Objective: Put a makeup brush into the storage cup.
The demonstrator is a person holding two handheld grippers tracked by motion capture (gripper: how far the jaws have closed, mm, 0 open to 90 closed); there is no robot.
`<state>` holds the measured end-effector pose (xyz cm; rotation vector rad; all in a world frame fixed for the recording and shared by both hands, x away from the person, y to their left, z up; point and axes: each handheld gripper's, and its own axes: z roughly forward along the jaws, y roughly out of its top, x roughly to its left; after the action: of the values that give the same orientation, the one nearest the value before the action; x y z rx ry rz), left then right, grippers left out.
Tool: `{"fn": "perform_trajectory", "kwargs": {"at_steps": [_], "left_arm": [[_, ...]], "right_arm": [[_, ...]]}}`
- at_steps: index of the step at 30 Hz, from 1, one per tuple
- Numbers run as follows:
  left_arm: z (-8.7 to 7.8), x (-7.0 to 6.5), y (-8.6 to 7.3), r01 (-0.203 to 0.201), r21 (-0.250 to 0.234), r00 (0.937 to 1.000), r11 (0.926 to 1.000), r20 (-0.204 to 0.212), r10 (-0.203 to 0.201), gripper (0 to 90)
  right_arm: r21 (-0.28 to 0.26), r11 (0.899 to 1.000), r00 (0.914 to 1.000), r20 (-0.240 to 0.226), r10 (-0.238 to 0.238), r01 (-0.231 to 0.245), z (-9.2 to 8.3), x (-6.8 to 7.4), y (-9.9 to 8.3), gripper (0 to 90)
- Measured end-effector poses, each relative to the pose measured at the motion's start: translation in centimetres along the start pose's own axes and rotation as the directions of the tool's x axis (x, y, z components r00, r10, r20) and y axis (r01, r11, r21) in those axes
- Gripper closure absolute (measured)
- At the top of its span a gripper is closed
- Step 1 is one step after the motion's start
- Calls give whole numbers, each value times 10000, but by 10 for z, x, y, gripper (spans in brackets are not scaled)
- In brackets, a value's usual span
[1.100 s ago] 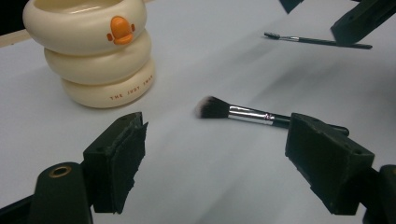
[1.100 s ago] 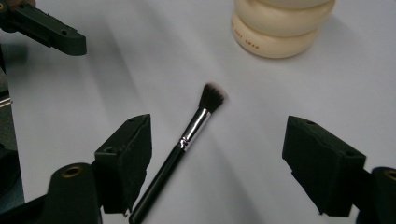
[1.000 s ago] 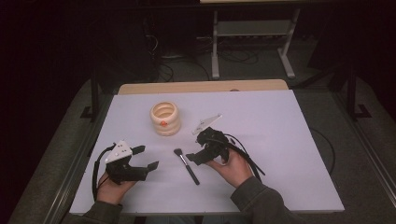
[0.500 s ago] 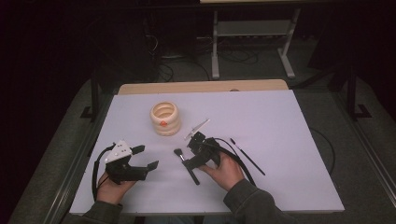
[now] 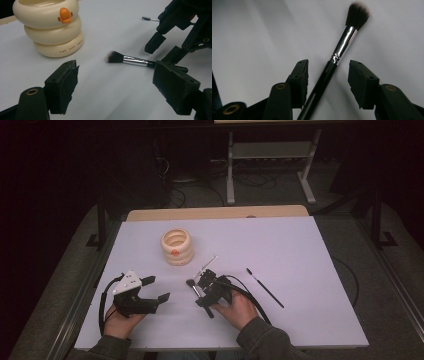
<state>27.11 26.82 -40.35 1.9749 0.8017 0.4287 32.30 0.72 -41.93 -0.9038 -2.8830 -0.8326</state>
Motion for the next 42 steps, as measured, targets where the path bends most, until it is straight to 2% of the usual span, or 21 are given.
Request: {"fn": "perform_trajectory", "kwargs": {"at_steps": [2,9,14,16,18,23,27,30,34,38,40,42], "left_arm": [[0,0,0,-1,-23,10000,10000,-2,1,193],[1,0,0,-17,-18,10000,10000,16,17,194],[1,0,0,-6,23,10000,10000,23,6,194],[1,0,0,8,0,10000,10000,36,-8,194],[1,0,0,-19,31,10000,10000,36,19,193],[2,-1,0,-54,45,10000,10000,62,54,194],[3,-3,1,-85,14,9999,10000,99,85,193],[4,-5,1,-162,15,9998,9999,126,162,194],[4,-5,1,-150,27,9998,9999,143,149,194],[4,-4,1,-172,30,9997,9998,147,172,194],[3,-4,1,-125,-2,9998,9999,144,125,194],[3,-4,1,-95,-34,9999,9999,117,96,194]], "right_arm": [[98,9997,9997,101,223,-224,3,1,-1,520],[187,9997,9995,277,148,-154,7,5,-1,546],[170,9998,9982,585,93,-103,9,8,-3,587],[173,9998,9958,915,104,-120,9,12,-3,613],[185,9998,9918,1271,-121,99,10,16,-4,622],[195,9990,9852,1673,361,-399,11,22,-4,662],[171,9981,9845,1665,552,-588,11,23,-4,720],[169,9983,9825,1790,516,-555,11,24,-3,779],[262,9996,9824,1865,69,-120,13,25,-2,785],[304,9995,9846,1739,-162,111,12,24,-2,787],[270,9987,9851,1654,-464,425,11,24,-3,787],[79,9991,9900,1343,-427,420,10,20,-6,787]]}}
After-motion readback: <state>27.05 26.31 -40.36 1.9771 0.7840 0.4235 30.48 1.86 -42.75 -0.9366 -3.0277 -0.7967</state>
